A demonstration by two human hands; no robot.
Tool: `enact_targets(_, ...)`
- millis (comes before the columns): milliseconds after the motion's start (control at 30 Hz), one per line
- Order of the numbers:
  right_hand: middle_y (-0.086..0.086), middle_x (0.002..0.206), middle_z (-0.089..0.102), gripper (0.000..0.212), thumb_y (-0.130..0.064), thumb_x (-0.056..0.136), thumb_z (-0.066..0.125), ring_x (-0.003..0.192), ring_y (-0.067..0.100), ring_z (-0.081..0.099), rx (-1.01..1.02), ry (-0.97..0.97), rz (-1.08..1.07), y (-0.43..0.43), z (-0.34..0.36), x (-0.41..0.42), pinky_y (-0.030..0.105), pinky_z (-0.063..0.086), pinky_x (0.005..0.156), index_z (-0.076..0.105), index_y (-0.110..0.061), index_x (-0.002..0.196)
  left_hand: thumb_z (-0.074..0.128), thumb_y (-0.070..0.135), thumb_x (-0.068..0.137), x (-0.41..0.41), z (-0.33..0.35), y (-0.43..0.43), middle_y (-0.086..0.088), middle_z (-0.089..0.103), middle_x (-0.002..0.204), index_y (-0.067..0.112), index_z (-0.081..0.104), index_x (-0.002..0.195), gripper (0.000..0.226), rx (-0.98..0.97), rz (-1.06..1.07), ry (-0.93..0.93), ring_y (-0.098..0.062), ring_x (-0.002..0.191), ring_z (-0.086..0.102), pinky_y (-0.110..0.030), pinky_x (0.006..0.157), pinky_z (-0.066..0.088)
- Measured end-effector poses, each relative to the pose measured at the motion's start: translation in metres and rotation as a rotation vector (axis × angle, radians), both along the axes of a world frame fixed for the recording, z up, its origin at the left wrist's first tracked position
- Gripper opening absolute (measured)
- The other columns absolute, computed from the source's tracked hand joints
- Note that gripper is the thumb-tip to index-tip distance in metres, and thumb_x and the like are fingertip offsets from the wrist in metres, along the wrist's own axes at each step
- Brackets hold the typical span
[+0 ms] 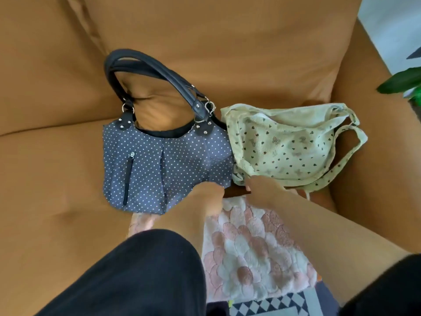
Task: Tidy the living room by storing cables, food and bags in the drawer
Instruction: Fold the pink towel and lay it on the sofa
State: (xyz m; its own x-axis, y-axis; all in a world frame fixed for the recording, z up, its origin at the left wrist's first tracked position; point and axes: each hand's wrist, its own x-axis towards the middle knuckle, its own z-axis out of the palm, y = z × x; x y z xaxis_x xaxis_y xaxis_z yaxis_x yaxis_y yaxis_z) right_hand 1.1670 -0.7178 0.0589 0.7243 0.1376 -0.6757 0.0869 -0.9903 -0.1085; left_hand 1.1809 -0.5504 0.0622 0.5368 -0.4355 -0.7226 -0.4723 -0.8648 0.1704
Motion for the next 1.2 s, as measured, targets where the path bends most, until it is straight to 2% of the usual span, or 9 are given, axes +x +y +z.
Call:
enact_targets(133,0.007,0.128,0.047,0.063,-0.050,0.080,0.062,0.120,0.025,0.044,-0.023,0.099,0.134,0.025,-0.047,-0.015,0.036,0.041,0.096,0.045,-0.011,0.126,0.052,0.023,0.094,-0.030,-0.046,0.024,-0.008,0.047,0.126,0.010,0.041,0.135,0.044,0.010,0.145,0.074,-0.026,0.116,0.047,-0.034,0.090,0.041)
enact_targets(267,0.006,0.136,0.040,0.083,-0.058,0.072,0.067,0.129,0.025,0.034,0.014,0.120,0.148,0.053,-0.074,-0.015,0.041,0.030,0.109,0.037,-0.013,0.134,0.058,0.045,0.089,-0.031,-0.061,0.050,-0.005,0.037,0.132,0.016,0.031,0.139,0.064,-0.007,0.187,-0.071,-0.025,0.125,0.036,-0.040,0.098,0.038)
enact_targets(367,0.005,0.133,0.045,0.088,-0.064,0.067,0.068,0.125,0.026,0.038,0.046,0.118,0.124,0.064,-0.078,-0.006,0.040,0.036,0.106,0.040,-0.011,0.132,0.053,0.040,0.093,-0.021,-0.066,0.072,-0.004,0.038,0.134,0.018,0.030,0.143,0.059,0.024,0.072,-0.194,-0.024,0.125,0.037,-0.038,0.096,0.037)
enact_targets(567,0.002,0.102,0.065,0.058,-0.059,0.071,0.069,0.093,0.018,0.061,0.175,0.265,-0.064,0.079,-0.077,0.000,0.031,0.052,0.084,0.059,-0.016,0.109,0.057,0.018,0.091,-0.010,-0.062,0.092,-0.005,0.047,0.124,0.012,0.044,0.128,0.039,0.127,0.103,-0.318,-0.024,0.115,0.045,-0.036,0.086,0.041)
enact_targets(700,0.000,0.094,0.056,0.037,-0.042,0.077,0.071,0.086,0.018,0.056,0.125,0.261,-0.024,0.085,-0.077,0.002,0.029,0.049,0.073,0.052,-0.014,0.093,0.052,0.022,0.095,-0.006,-0.059,0.092,0.003,0.053,0.079,0.015,0.059,0.096,0.010,0.269,0.110,-0.239,-0.019,0.078,0.054,-0.030,0.061,0.037)
enact_targets(767,-0.002,0.092,0.052,0.028,-0.034,0.080,0.069,0.086,0.018,0.054,0.117,0.220,-0.019,0.087,-0.078,0.001,0.028,0.046,0.071,0.049,-0.016,0.091,0.047,0.016,0.097,-0.010,-0.063,0.088,0.004,0.055,0.074,0.015,0.058,0.083,0.018,0.311,0.089,-0.194,-0.018,0.072,0.051,-0.029,0.061,0.040)
enact_targets(933,0.005,0.109,0.052,0.017,-0.013,0.085,0.059,0.092,0.020,0.055,0.127,0.100,-0.081,0.093,-0.076,-0.003,0.028,0.047,0.068,0.057,-0.011,0.101,0.041,-0.003,0.092,-0.017,-0.070,0.084,-0.001,0.064,0.096,0.008,0.063,0.097,0.026,0.263,0.132,-0.174,-0.022,0.093,0.061,-0.029,0.068,0.043)
enact_targets(1100,0.001,0.113,0.046,0.021,-0.009,0.086,0.058,0.089,0.025,0.053,0.076,-0.140,-0.191,0.097,-0.064,-0.007,0.033,0.042,0.069,0.058,-0.017,0.105,0.045,-0.010,0.084,0.014,-0.063,0.073,0.001,0.043,0.064,0.009,0.050,0.073,0.022,0.163,0.221,-0.281,-0.020,0.070,0.049,-0.030,0.064,0.041)
enact_targets(1200,0.004,0.108,0.052,0.018,-0.007,0.086,0.059,0.084,0.020,0.049,0.055,-0.244,-0.230,0.092,-0.068,0.001,0.030,0.039,0.068,0.057,-0.011,0.103,0.048,-0.006,0.085,0.038,-0.059,0.064,-0.002,0.042,0.063,0.010,0.042,0.063,0.028,0.101,0.377,-0.223,-0.017,0.059,0.043,-0.029,0.062,0.040)
